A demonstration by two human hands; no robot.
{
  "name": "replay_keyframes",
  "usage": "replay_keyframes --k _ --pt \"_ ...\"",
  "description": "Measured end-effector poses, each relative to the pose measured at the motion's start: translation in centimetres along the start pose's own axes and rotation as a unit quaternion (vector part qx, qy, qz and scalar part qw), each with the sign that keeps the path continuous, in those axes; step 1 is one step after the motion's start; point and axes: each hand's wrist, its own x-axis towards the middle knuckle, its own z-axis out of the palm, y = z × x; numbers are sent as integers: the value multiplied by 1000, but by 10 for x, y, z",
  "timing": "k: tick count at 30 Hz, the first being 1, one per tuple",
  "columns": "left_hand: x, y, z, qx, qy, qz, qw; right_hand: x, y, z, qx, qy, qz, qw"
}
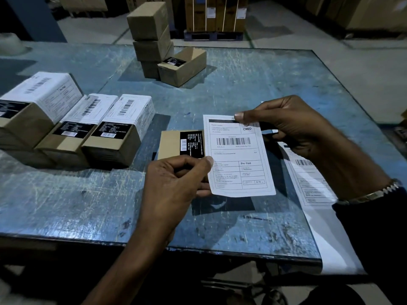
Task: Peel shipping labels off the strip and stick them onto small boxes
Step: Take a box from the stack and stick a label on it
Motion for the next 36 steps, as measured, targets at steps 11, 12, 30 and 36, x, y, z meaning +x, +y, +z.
replay_keyframes --k 11,12,30,36 --pt "-2 2 2 -2 4 -5 1000 -1 -1 0 12 -6 9 1000" --pt "-2 2 2 0 5 -6 1000 -1 -1 0 9 -8 10 1000" --pt "-1 3 2 -8 18 -9 1000 0 1 5 -3 -2 24 1000" --pt "-1 3 3 -23 20 -5 1000 1 5 6 15 -10 43 999"
